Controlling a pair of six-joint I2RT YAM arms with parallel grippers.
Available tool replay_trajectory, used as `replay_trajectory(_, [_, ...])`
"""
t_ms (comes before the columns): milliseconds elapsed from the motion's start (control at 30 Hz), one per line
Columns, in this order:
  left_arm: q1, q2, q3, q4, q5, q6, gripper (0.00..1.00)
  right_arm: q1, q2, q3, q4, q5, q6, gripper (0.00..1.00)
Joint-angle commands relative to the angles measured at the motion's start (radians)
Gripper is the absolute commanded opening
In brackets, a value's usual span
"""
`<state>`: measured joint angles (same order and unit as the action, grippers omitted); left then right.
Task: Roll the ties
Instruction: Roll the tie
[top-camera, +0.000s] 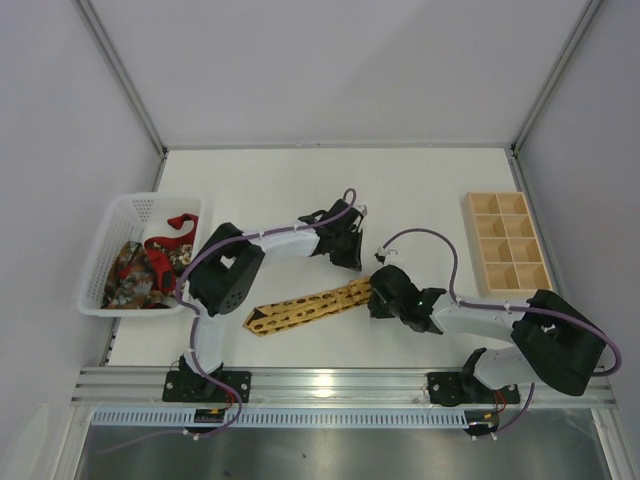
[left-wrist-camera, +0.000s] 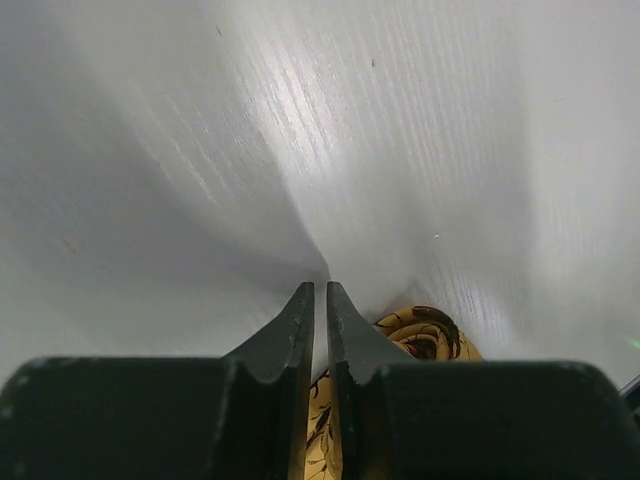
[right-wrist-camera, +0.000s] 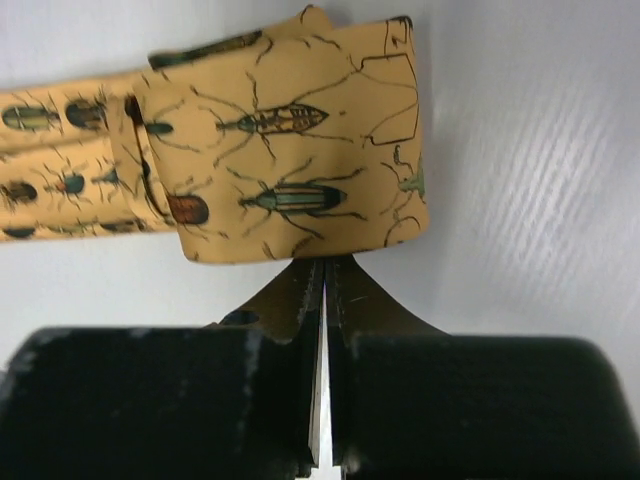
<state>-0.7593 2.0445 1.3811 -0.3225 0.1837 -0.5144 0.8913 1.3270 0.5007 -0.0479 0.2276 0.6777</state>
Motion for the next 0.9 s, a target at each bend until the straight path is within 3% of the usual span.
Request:
replay_trajectory(0, [-0.014,-0.026,-0.042,0.028,0.02,0.02,0.13,0.005,0.075,0.005,0.014,0.084,0.014,0.0])
replay_trajectory(233, [-0.023,-0.07,-0.136,0.109,0.089,-0.007,0.05,-0.026,0.195,0.165,-0.024,0.084,-0.04,0.0])
replay_trajectory(400, [-0.008,-0.05,-0.059,0.042,0.053,0.028,0.05,0.011,0.118,0.093,-0.056,0.082,-0.003,0.0])
replay_trajectory(533, [0.02,-0.044,0.01,-0.035,-0.007,0.051,0.17,0.002,0.019,0.062,-0.138,0.101,-0.006,0.0])
replay_trajectory(633, [0.043,-0.076,0.024,-0.082,-0.11,0.059,0.26,-0.08,-0.066,0.053,-0.191,0.035,-0.055,0.0])
replay_trajectory(733, [0.051,-0.153,0.018,-0.112,-0.233,0.06,0.28,-0.211,-0.095,0.076,-0.196,-0.091,-0.151,0.0])
replay_trajectory(767, [0.049,-0.182,0.004,-0.101,-0.228,0.056,0.28,-0.25,-0.097,0.085,-0.195,-0.124,-0.176,0.0])
replay_trajectory(867, [0.045,-0.283,-0.075,-0.015,-0.106,0.034,0.21,-0.392,-0.072,0.145,-0.19,-0.324,-0.277,0.17])
